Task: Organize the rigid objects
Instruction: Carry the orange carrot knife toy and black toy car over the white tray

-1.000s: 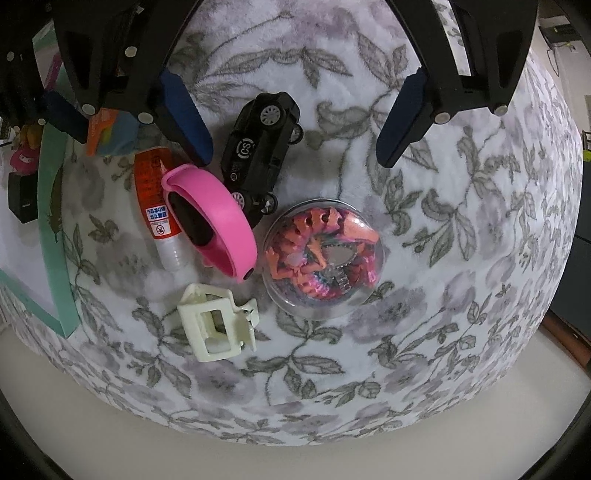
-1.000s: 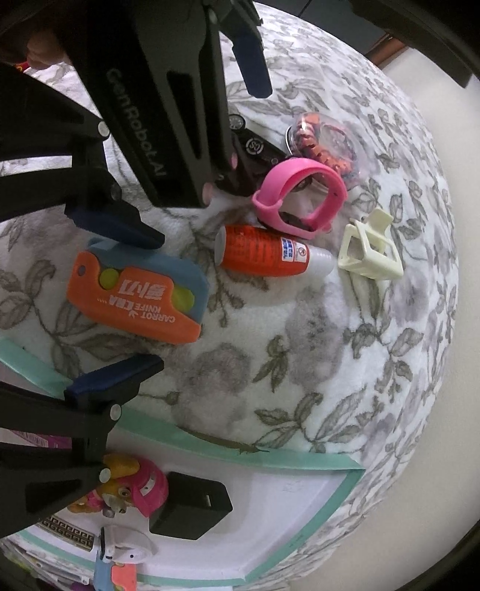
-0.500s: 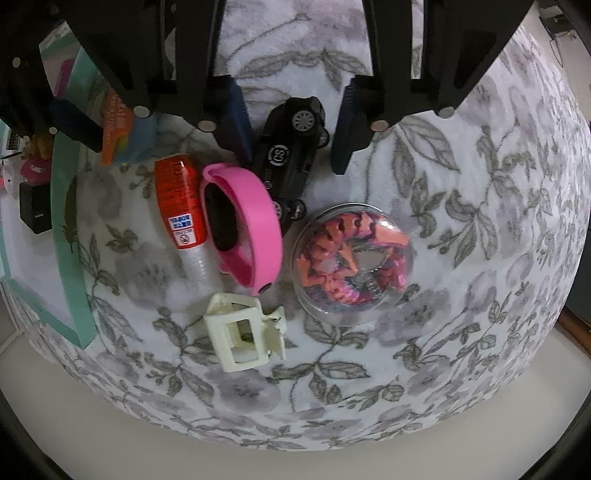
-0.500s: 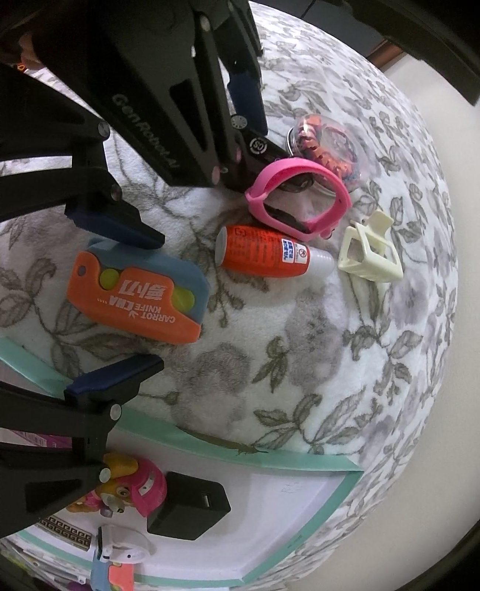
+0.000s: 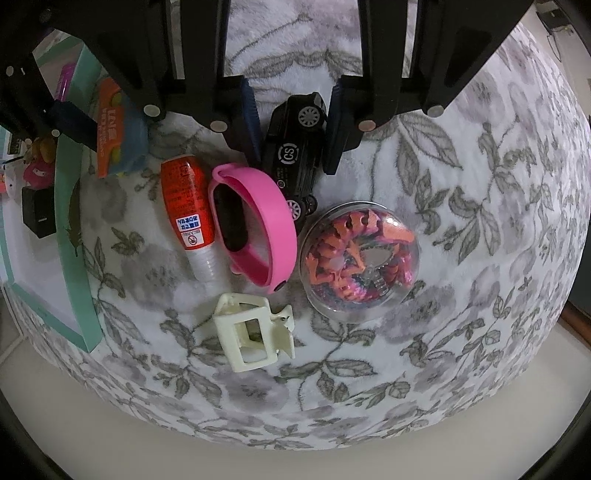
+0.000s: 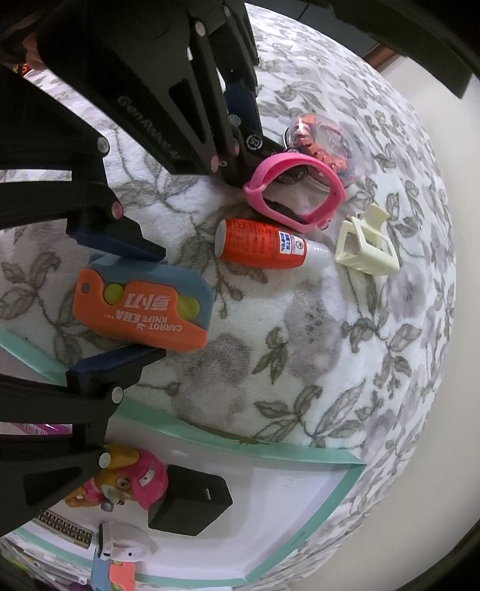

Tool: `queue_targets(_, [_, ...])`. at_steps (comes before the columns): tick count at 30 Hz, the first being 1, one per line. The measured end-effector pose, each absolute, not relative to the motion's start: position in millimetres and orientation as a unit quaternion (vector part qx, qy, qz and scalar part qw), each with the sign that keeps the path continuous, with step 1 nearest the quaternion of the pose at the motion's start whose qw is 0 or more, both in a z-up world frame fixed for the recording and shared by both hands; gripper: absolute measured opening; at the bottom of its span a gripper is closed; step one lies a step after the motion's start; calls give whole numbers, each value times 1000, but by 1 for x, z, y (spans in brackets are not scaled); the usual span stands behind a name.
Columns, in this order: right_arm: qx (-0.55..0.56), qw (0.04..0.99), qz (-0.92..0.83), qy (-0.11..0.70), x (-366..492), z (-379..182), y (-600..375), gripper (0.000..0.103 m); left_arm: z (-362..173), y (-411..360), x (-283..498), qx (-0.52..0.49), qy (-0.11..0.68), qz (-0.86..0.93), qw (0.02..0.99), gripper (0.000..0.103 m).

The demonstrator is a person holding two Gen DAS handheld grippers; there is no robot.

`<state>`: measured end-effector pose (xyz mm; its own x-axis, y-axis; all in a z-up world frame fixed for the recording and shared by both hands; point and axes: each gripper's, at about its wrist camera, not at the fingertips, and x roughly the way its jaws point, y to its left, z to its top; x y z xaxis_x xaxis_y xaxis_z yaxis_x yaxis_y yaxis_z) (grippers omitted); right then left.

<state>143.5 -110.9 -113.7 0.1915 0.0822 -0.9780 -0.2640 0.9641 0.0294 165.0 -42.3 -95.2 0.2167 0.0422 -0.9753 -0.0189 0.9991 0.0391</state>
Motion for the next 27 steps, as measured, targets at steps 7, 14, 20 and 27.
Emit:
queue_targets(7, [-65, 771, 112, 623, 145, -111, -114, 48, -87, -31, 167, -6, 623, 21, 782, 31])
queue_targets(14, [-59, 773, 112, 622, 146, -105, -119, 48, -82, -28, 166, -10, 625, 20, 780, 30])
queue_targets(20, [-52, 775, 113, 619, 148, -97, -127, 48, -76, -26, 165, -21, 622, 22, 783, 29])
queue_targets(27, [-46, 777, 112, 618, 151, -88, -138, 48, -59, -19, 165, -30, 612, 22, 790, 29])
